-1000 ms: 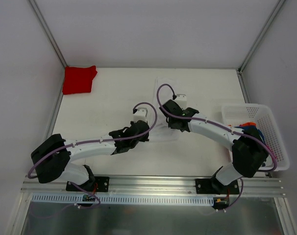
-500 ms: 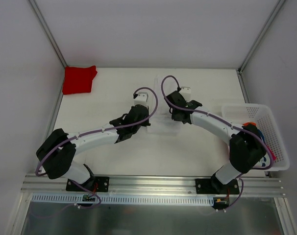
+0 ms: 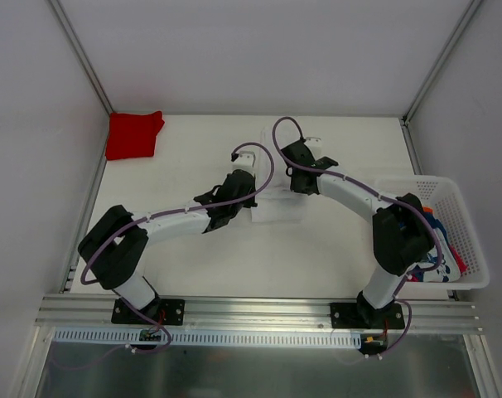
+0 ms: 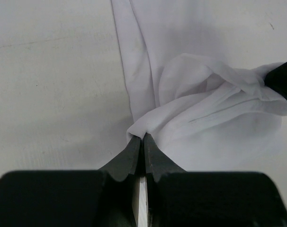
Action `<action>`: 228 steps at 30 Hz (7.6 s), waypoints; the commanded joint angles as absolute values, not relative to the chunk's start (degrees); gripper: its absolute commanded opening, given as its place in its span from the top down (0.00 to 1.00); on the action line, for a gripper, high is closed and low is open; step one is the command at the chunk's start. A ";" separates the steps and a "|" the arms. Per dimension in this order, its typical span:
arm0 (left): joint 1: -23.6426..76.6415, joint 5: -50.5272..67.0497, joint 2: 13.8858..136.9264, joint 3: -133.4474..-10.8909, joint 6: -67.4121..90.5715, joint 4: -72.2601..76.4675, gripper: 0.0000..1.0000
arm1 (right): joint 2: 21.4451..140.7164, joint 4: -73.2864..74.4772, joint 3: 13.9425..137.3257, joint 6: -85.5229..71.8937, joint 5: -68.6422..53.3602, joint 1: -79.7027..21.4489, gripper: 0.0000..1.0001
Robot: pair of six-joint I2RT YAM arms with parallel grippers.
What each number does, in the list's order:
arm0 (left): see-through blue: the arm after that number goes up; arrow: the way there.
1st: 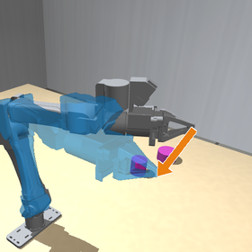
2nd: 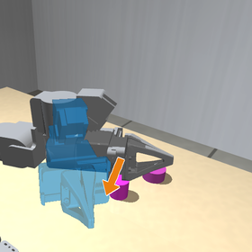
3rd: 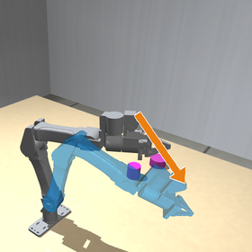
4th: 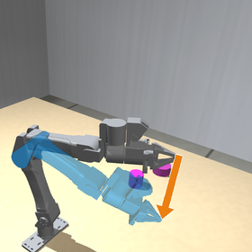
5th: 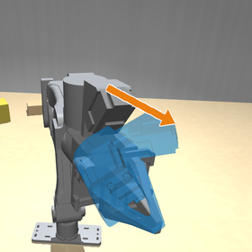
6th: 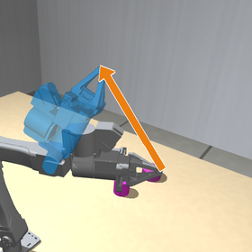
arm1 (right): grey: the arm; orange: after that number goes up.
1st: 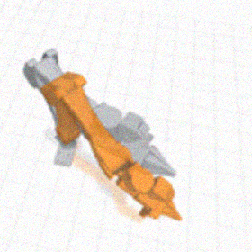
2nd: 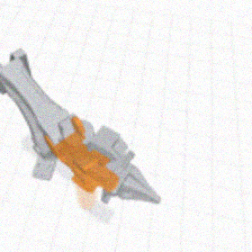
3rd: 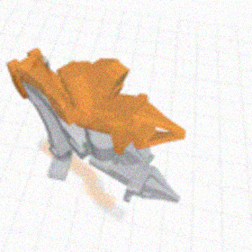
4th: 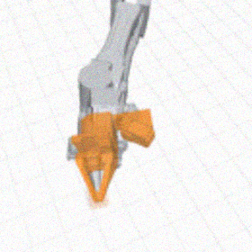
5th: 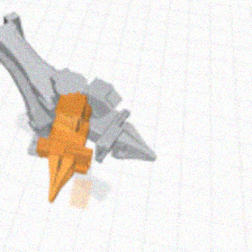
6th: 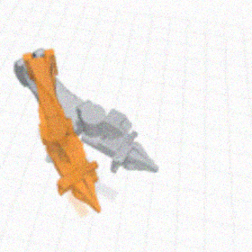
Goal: Fold and stack the t-shirts
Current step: Fold the tshirt
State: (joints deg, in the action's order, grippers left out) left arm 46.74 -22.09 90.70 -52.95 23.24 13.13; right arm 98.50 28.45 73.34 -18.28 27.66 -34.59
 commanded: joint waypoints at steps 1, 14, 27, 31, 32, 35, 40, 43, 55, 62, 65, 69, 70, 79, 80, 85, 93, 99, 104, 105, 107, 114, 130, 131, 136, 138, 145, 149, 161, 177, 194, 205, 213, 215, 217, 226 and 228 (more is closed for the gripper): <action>46.14 -20.92 92.02 -55.90 22.24 15.73 1.00 | 100.63 27.25 78.65 -15.56 26.55 -33.23 0.99; 44.47 -19.34 97.47 -57.57 22.15 18.10 1.00 | 108.72 27.07 85.69 -13.97 23.64 -30.94 1.00; 39.73 -17.23 100.81 -64.68 18.02 18.54 1.00 | 111.80 26.98 91.40 -12.31 21.89 -26.99 0.99; 38.59 -16.18 102.39 -67.32 16.88 18.63 1.00 | 112.23 27.07 92.46 -11.95 21.27 -25.67 0.99; 38.41 -16.00 102.65 -67.50 16.88 18.63 1.00 | 112.85 27.07 92.72 -11.87 20.92 -25.49 0.99; 37.79 -15.30 103.62 -67.68 16.96 19.25 1.00 | 113.99 27.07 93.51 -11.95 20.57 -25.14 0.99; 36.92 -14.33 105.29 -67.59 17.49 19.95 1.00 | 116.54 26.28 94.22 -12.22 19.25 -24.87 1.00; 36.65 -13.71 106.34 -67.76 17.75 20.48 1.00 | 118.56 26.19 95.10 -12.48 18.46 -24.61 0.99; 34.72 -11.17 111.35 -68.46 18.28 21.88 0.44 | 121.38 24.52 93.96 -13.89 18.81 -24.17 0.01; 34.37 -11.34 110.40 -68.47 17.67 22.50 0.01 | 119.28 24.52 92.90 -13.98 18.63 -24.17 0.01; 34.45 -10.90 108.03 -67.33 18.19 22.24 0.01 | 117.08 24.78 91.68 -13.80 19.07 -24.26 0.01; 34.54 -10.37 101.27 -64.43 18.72 21.89 0.01 | 111.64 26.89 91.67 -13.10 20.65 -24.78 0.01; 34.63 -10.28 100.03 -64.08 18.63 21.62 0.01 | 110.58 28.11 92.02 -12.83 21.00 -24.96 0.01; 37.35 -13.36 83.42 -59.25 17.58 14.69 0.01 | 97.58 38.74 101.07 -7.73 28.57 -25.75 0.01; 37.88 -13.53 81.93 -58.37 17.93 14.33 0.01 | 96.34 39.02 100.55 -8.00 27.35 -25.84 0.01; 40.42 -13.62 73.49 -51.60 21.35 12.66 0.01 | 92.11 32.09 90.03 -13.70 15.31 -29.61 0.40; 47.10 -19.68 63.56 -43.17 24.52 8.53 0.01 | 108.78 28.83 96.49 -17.14 3.45 -32.69 0.99; 48.43 -21.88 57.58 -38.68 26.02 5.98 0.01 | 115.91 27.33 101.76 -17.75 1.85 -32.87 0.99; 48.52 -23.29 53.44 -35.69 26.45 5.10 0.01 | 118.56 27.42 104.15 -16.88 1.93 -32.78 0.99; 48.52 -23.29 53.18 -35.42 26.54 5.01 0.01 | 118.91 27.51 104.76 -16.70 2.02 -32.78 0.99; 48.52 -23.29 53.17 -35.25 26.46 4.75 0.01 | 119.44 27.51 104.94 -16.52 2.37 -32.70 0.99; 48.60 -23.55 53.09 -34.72 26.46 4.04 0.01 | 119.88 27.51 104.50 -16.08 2.55 -31.64 0.99; 48.60 -24.26 57.92 -35.68 27.07 4.57 0.01 | 118.38 24.08 96.50 -17.05 4.04 -31.47 1.00; 48.60 -24.17 57.83 -35.60 26.98 4.48 0.01 | 118.91 24.08 97.46 -16.88 3.96 -31.38 0.99; 48.69 -24.26 56.78 -34.81 26.63 4.57 0.01 | 122.33 24.35 100.81 -16.00 3.17 -29.97 1.00; 48.69 -24.61 56.08 -34.63 26.28 4.48 0.01 | 123.39 24.61 102.47 -15.65 2.46 -28.92 0.99; 48.69 -24.43 55.55 -35.24 25.67 4.31 0.01 | 128.49 24.61 107.04 -15.47 0.62 -24.88 1.00; 48.69 -24.87 56.16 -35.24 25.40 4.39 0.01 | 132.71 25.75 113.53 -15.03 -1.67 -22.33 1.00; 48.87 -24.26 59.06 -34.63 26.19 4.31 0.01 | 141.07 25.14 130.69 -14.86 -4.83 -15.03 0.99; 50.01 -22.94 61.96 -36.12 27.16 5.98 0.01 | 107.17 29.98 103.98 -8.35 6.76 -18.02 0.07; 32.26 22.56 89.42 -38.05 39.34 49.77 0.01 | 77.69 7.93 48.17 -21.18 -3.68 -18.90 0.08; 27.77 32.26 108.10 -39.99 52.48 71.99 0.04 | 88.58 6.15 54.49 -20.04 -5.10 -18.81 0.10; 27.42 20.76 104.24 -43.15 43.69 54.78 0.04 | 94.91 6.24 59.32 -18.90 -3.34 -18.02 0.10; 27.42 17.16 103.80 -45.26 41.05 48.88 0.04 | 97.28 6.24 60.99 -18.72 -3.43 -17.67 0.10; 27.51 15.48 103.89 -47.18 39.82 46.50 0.04 | 98.52 6.15 62.04 -18.90 -3.25 -17.32 0.10; 27.42 8.70 106.08 -51.41 39.11 39.29 0.04 | 104.76 4.13 66.53 -20.30 -4.39 -13.19 0.09; 27.51 8.70 106.87 -51.59 39.11 39.55 0.04 | 106.86 4.13 68.90 -20.57 -5.45 -12.66 0.09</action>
State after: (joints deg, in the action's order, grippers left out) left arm 27.68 11.16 106.76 -49.54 40.99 40.32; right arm 104.90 6.39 64.75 -19.81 -4.08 -13.76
